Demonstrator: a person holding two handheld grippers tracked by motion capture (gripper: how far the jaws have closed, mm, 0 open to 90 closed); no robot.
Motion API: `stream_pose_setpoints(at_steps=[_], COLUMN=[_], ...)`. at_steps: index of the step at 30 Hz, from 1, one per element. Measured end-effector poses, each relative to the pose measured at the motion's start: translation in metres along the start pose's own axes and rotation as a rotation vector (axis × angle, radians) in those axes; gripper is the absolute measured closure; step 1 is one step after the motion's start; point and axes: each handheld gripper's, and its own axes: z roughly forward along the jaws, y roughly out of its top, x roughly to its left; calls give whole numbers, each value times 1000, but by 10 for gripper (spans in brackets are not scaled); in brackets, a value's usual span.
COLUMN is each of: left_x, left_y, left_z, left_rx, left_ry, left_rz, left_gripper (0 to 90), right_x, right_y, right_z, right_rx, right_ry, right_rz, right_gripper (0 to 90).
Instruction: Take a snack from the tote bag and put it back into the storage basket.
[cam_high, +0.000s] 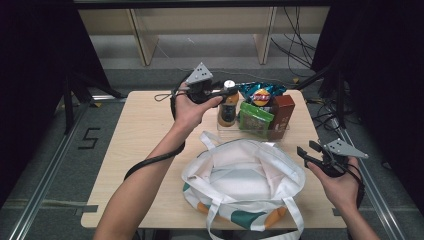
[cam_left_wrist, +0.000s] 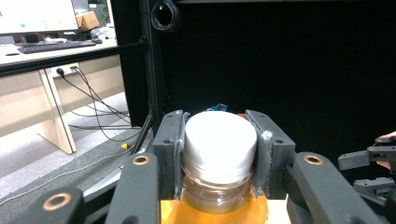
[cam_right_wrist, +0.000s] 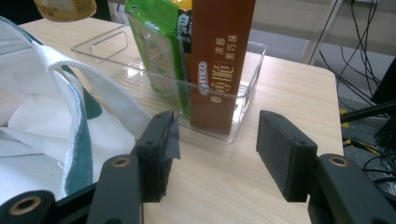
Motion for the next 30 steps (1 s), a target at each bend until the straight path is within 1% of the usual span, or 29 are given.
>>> stream_pose_setpoints(at_steps=[1,2,3,4,5,6,7,9,10,11,12,13,15,16,17,19,20,21,22,24,25,27,28,29,30], left_x=[0,0,1,1,1,2,3,4,5,5,6,7,8,8,8,9,9,10,10,11,12,13,13,14,14], left_y=[0,0,-1,-1,-2,-3,-3,-4,-5,-6,-6,-7,-7,-8,-8,-9,-9,-9,-9,-10,-10,-10,-11,-11,-12], left_z=[1,1,2,3,3,4,5,6,6,7,7,7,7,7,8,8,8,8,8,8,9,9,9,9,10], left_rx=[-1,-1,1,2,1,1,3,3,3,4,8,10,10,11,11,14,13,15,16,16,17,16,14,16,15], left_ry=[0,-2,-2,-1,-1,-1,2,4,5,6,7,8,9,11,12,11,12,12,15,17,17,18,19,20,22], left_rz=[-1,0,0,-4,-6,-8,-10,-11,-15,-16,-13,-14,-15,-17,-18,-17,-21,-19,-18,-20,-19,-21,-24,-21,-24], left_gripper=[588,588,588,588,588,588,588,588,588,588,588,588,588,588,588,588,588,588,588,588,588,588,588,588,588], right_x=[-1,-1,0,0,2,-3,-3,-3,0,0,-1,-3,-3,-2,-1,-1,0,-1,-2,-3,-1,-2,-1,-2,-3], right_y=[0,0,0,1,1,0,0,1,0,0,0,0,0,0,0,0,0,0,0,0,0,0,0,0,0], right_z=[0,-1,-1,0,-1,-1,0,0,-1,0,0,0,-1,0,0,0,-2,-2,1,1,0,0,0,1,1], right_rx=[-6,5,21,11,25,20,13,9,9,-3,-6,2,10,-9,-5,6,25,29,-5,-6,-2,-4,-3,-7,-8], right_ry=[1,16,18,18,19,14,11,6,6,4,-2,4,5,-6,0,3,9,22,-2,-3,-2,-3,-3,-2,-3], right_rz=[-10,-16,-2,-4,24,-32,-37,-32,-4,1,-6,-23,-24,-23,-3,-10,0,-6,-24,-26,-5,-15,-10,-24,-27], right_gripper=[477,477,477,477,477,477,477,477,477,477,477,477,477,477,477,477,477,477,477,477,477,477,477,477,477])
